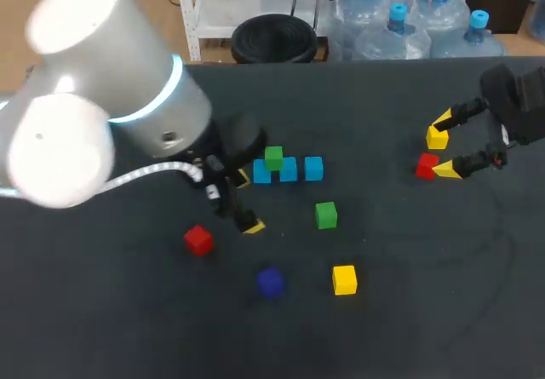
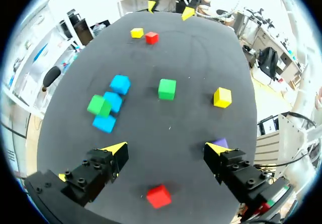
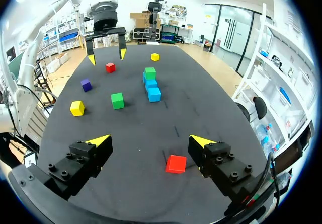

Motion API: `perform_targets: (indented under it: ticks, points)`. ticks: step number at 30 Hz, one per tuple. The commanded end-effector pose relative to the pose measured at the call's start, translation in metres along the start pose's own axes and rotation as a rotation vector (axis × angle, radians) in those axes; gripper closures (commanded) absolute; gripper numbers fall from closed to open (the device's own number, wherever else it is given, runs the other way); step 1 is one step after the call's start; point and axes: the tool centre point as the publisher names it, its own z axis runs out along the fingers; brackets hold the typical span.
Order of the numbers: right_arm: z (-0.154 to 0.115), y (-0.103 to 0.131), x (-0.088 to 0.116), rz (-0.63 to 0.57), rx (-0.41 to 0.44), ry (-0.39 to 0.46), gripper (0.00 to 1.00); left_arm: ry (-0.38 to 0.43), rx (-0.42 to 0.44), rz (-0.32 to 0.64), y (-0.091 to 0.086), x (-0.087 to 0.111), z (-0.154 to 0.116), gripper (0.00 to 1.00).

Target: Place the blue cubes, place green cubes on the blue cubes, place the yellow cubes on the green cubes, then place the red cubes on the yellow cubes, and place purple cube on the red cubes.

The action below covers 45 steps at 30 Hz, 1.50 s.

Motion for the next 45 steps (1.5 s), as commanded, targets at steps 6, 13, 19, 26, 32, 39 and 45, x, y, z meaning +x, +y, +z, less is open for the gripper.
perform_targets:
  ticks: [6, 13, 19, 26, 32, 39, 45]
  points:
    - [0.0, 0.0, 0.0, 0.0, 0.0, 0.0, 0.0, -0.138, 0.018, 0.063, 0.007, 0.042, -0.029, 0.0]
    - [0.0, 0.0, 0.0, 0.0, 0.0, 0.0, 0.0, -0.139, 0.067, 0.096, 0.016, 0.041, -0.046, 0.0]
    - [0.0, 0.0, 0.0, 0.0, 0.0, 0.0, 0.0, -0.139, 0.067, 0.096, 0.016, 0.041, -0.046, 0.0]
    - [0.0, 0.0, 0.0, 0.0, 0.0, 0.0, 0.0, -0.139, 0.067, 0.096, 0.016, 0.041, -0.046, 0.0]
    - [-0.01, -0.021, 0.003, -0.036, 0.008, -0.035, 0.0, -0.139, 0.067, 0.096, 0.016, 0.041, -0.046, 0.0]
    - [0.009, 0.014, -0.023, -0.18, -0.117, -0.005, 0.0, -0.139, 0.067, 0.096, 0.016, 0.041, -0.046, 0.0]
    - [0.034, 0.05, -0.036, -0.197, -0.184, -0.011, 0.0, -0.139, 0.067, 0.096, 0.016, 0.041, -0.046, 0.0]
